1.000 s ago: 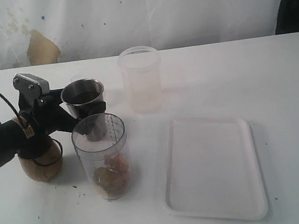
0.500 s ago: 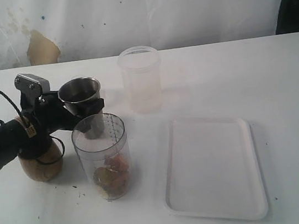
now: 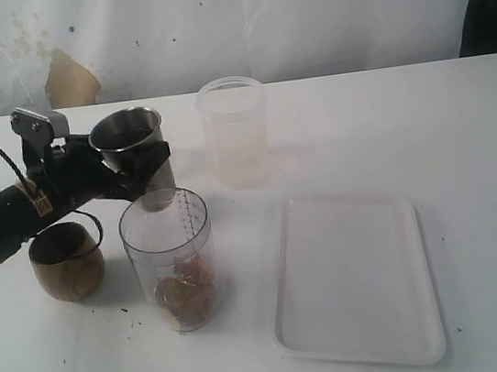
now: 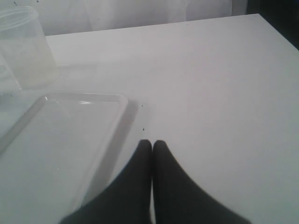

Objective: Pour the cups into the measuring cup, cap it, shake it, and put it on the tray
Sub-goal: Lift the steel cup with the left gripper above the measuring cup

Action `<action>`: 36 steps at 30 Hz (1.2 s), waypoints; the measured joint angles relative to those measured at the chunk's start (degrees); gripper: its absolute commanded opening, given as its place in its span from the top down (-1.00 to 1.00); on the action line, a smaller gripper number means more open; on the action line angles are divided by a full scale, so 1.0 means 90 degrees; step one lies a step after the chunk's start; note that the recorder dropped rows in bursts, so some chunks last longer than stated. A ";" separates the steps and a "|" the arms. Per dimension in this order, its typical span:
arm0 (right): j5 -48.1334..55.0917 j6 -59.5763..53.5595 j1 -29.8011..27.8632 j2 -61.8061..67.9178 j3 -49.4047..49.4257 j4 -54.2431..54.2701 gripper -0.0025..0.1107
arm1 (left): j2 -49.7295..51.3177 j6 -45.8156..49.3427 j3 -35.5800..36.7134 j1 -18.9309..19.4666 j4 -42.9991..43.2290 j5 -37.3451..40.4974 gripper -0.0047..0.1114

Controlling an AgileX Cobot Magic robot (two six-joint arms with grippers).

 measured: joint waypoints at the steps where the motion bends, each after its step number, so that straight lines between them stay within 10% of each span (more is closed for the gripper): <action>1: 0.0000 0.0000 0.0000 0.0000 0.0000 0.0000 0.96 | -0.0126 -0.0014 0.0033 0.0000 0.0000 -0.0011 0.92; 16: 0.0000 0.0000 0.0000 0.0000 0.0000 0.0000 0.96 | -0.3287 -0.1102 0.1365 0.0719 0.1452 0.0653 0.92; 29: 0.0000 0.0000 0.0000 0.0000 0.0000 0.0000 0.96 | -0.5224 -0.1868 0.1835 0.0719 0.3041 0.3244 0.92; 36: 0.0000 0.0000 0.0000 0.0000 0.0000 0.0000 0.96 | -0.5247 -0.1810 0.1835 0.0022 0.3094 0.4403 0.92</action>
